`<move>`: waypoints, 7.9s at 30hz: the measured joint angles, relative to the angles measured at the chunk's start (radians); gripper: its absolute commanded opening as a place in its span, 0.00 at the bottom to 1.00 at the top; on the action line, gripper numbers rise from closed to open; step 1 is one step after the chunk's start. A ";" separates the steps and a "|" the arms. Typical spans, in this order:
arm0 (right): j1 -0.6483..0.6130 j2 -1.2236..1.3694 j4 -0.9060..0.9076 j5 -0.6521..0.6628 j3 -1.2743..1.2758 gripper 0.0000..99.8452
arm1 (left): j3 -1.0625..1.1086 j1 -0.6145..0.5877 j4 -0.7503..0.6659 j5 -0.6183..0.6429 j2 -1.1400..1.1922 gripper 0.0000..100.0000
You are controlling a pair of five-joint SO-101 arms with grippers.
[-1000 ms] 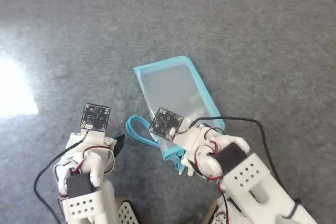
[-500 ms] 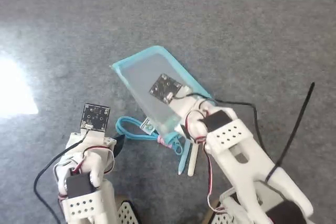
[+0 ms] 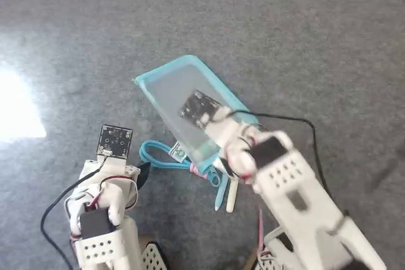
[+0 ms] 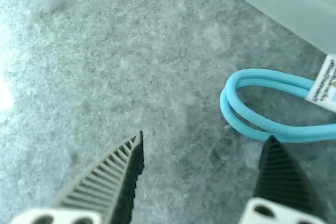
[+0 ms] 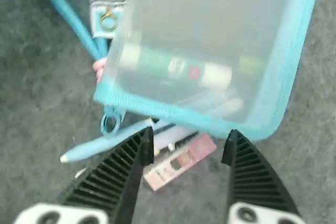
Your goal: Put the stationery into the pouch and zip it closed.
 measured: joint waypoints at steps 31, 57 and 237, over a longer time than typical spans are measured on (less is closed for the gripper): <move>0.078 0.968 -0.190 -0.138 -0.709 0.22 | 0.000 0.000 0.000 0.000 0.000 0.34; -0.080 0.819 -0.187 -0.881 -0.585 0.22 | 0.000 0.000 0.000 0.000 0.000 0.34; -0.084 1.425 0.585 -0.046 -2.142 0.28 | -0.804 -0.311 -0.176 0.434 0.764 0.41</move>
